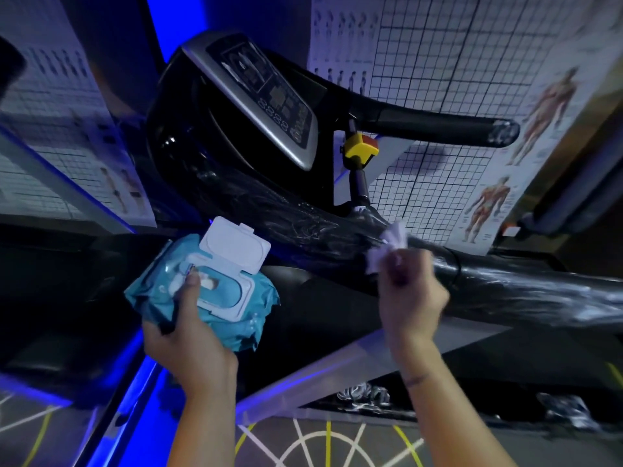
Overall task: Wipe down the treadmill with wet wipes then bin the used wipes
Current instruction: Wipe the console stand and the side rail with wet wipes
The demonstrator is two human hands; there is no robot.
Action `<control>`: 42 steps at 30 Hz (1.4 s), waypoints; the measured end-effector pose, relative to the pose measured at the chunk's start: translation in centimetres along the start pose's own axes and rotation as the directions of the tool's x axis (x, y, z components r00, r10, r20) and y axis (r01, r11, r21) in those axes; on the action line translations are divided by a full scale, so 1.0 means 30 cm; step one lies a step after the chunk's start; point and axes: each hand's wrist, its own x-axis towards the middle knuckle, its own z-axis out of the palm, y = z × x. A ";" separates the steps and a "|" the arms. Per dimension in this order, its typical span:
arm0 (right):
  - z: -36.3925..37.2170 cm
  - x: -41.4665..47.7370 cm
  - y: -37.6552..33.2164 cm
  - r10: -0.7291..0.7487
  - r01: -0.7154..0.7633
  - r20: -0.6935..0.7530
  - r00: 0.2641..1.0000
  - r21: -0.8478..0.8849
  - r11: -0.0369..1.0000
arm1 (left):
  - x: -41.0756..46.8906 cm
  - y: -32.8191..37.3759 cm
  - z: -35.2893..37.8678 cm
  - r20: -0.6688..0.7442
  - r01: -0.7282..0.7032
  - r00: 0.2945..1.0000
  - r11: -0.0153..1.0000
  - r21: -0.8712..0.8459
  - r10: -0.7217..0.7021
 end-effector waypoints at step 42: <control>0.178 0.520 -0.014 0.002 0.070 0.589 0.808 -0.100 0.993 | -0.057 -0.008 0.024 0.117 -0.249 0.965 0.958 0.141 0.234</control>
